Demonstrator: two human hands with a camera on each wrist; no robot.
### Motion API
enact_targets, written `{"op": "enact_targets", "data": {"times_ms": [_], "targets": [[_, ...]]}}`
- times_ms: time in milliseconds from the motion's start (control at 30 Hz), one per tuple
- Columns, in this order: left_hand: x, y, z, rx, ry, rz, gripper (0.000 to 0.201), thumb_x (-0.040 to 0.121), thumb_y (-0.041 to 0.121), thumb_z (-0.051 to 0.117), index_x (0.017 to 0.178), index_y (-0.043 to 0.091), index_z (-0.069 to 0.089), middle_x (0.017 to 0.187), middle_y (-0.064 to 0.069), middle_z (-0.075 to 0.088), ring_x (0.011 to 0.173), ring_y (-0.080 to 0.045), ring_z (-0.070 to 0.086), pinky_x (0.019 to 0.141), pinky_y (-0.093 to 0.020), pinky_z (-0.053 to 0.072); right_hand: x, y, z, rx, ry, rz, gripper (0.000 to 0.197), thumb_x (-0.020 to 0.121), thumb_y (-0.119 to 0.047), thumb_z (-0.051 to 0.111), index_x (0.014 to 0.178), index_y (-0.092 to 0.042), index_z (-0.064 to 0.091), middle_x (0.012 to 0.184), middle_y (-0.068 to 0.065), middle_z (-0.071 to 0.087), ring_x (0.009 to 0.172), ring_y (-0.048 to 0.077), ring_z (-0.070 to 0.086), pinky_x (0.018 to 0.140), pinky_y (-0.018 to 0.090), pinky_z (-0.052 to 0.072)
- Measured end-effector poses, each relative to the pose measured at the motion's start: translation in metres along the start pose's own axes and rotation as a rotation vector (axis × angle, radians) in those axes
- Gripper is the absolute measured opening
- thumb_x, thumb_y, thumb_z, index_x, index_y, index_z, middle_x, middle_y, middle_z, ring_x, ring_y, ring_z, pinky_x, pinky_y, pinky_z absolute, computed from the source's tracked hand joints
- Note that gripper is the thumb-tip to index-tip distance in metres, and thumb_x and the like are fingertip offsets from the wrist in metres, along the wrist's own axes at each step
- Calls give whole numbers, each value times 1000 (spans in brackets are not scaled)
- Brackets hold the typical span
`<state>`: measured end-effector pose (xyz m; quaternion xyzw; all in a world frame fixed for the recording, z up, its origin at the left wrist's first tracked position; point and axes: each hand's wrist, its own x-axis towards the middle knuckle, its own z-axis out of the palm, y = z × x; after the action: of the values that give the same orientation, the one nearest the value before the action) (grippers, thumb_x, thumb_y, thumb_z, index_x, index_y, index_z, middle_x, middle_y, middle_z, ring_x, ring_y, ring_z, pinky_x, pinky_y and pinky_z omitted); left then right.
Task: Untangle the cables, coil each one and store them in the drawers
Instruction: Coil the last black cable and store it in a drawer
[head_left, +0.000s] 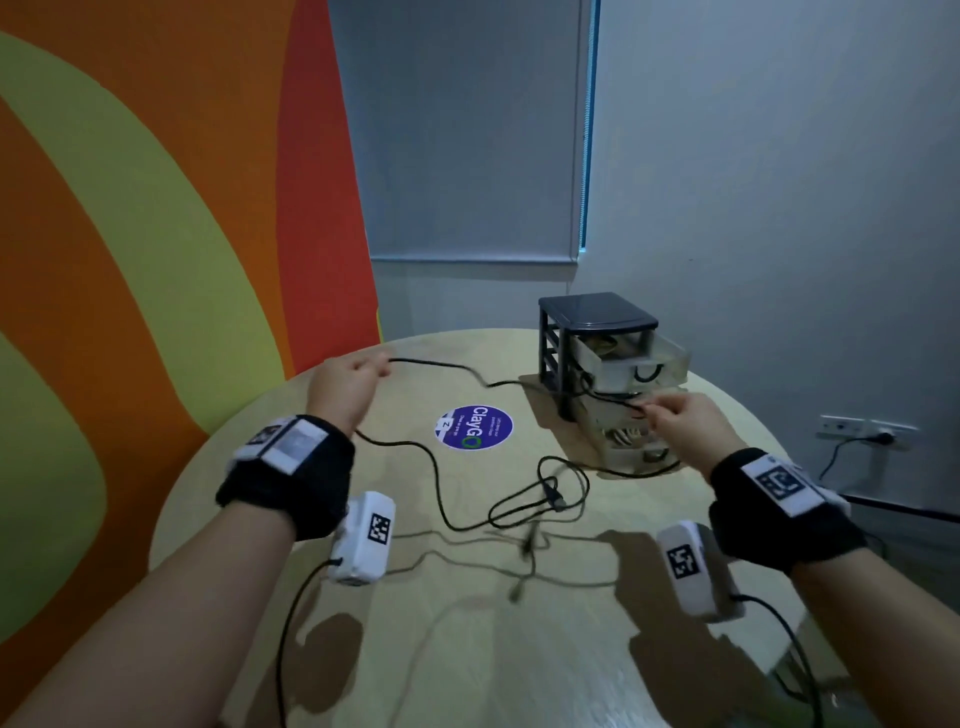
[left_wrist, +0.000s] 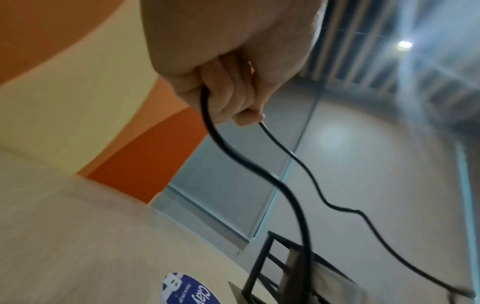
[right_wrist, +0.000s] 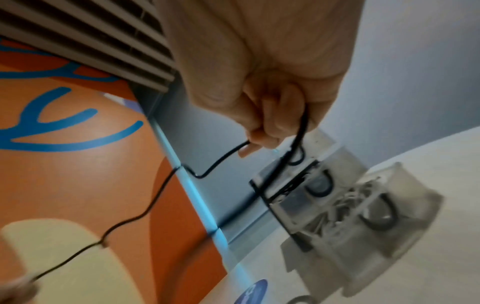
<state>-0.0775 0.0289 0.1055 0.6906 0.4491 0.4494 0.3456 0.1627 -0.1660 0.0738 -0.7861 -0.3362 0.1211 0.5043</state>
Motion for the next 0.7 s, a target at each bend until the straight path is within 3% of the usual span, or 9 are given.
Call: {"op": "enact_targets", "data": {"times_ms": [67,100,167,200,267,333,400,567,700], "targets": [[11,-14,-11,-20,73,-96,29,93,27,54,89,1,67,84,-32,62,80,-44,55,71,-41,42,5,11,-9,30,38,53,18,94,-10,51,94,1,66,68,5,54,61,16,45,51,22,32],[14,-19,-16,-42,94,-123,31,93,29,54,89,0,67,78,-28,62,77,-43,54,71,-42,43,5,16,-13,38,33,71,17,93,-15,56,85,-1,63,63,3,49,58,15,42,51,24,30],[16,-24,-26,-82,145,-160,36,91,32,57,86,-2,67,57,-13,48,62,-30,43,64,-35,35,4,21,-18,69,27,59,27,88,-19,63,67,-9,49,60,2,43,56,14,38,51,24,30],[16,-26,-30,-89,174,-169,36,89,34,60,74,1,65,53,-8,40,59,-25,38,61,-31,32,3,23,-19,102,42,47,33,87,-17,64,64,-12,43,59,2,42,55,14,37,51,22,30],[13,-26,-36,-98,211,-152,47,83,37,67,52,13,43,52,-7,29,54,-24,29,53,-30,24,4,28,-20,121,80,33,37,86,-12,65,61,-14,38,59,1,41,55,13,37,51,23,30],[10,-23,-36,-139,226,-120,55,80,38,70,50,16,29,52,-6,23,50,-22,24,51,-30,21,7,31,-19,90,118,31,36,84,-8,66,62,-15,38,58,1,41,55,14,37,53,26,27],[10,-22,-33,-198,217,-95,55,81,35,69,50,18,28,53,-5,21,50,-20,21,52,-29,21,9,33,-15,82,120,30,34,81,-4,68,63,-15,41,59,1,42,57,16,39,54,26,29],[9,-20,-23,-89,104,28,36,82,19,65,54,13,43,50,-1,26,53,-19,22,55,-29,21,1,21,-5,122,-55,-23,28,74,2,73,79,-15,52,65,0,35,57,14,36,53,23,32],[-6,-27,-3,211,-203,60,18,83,17,65,67,8,63,60,-2,47,54,-15,38,51,-26,28,-5,6,8,140,-168,-116,35,74,17,61,83,-16,52,68,-1,34,59,11,35,55,20,35]]}}
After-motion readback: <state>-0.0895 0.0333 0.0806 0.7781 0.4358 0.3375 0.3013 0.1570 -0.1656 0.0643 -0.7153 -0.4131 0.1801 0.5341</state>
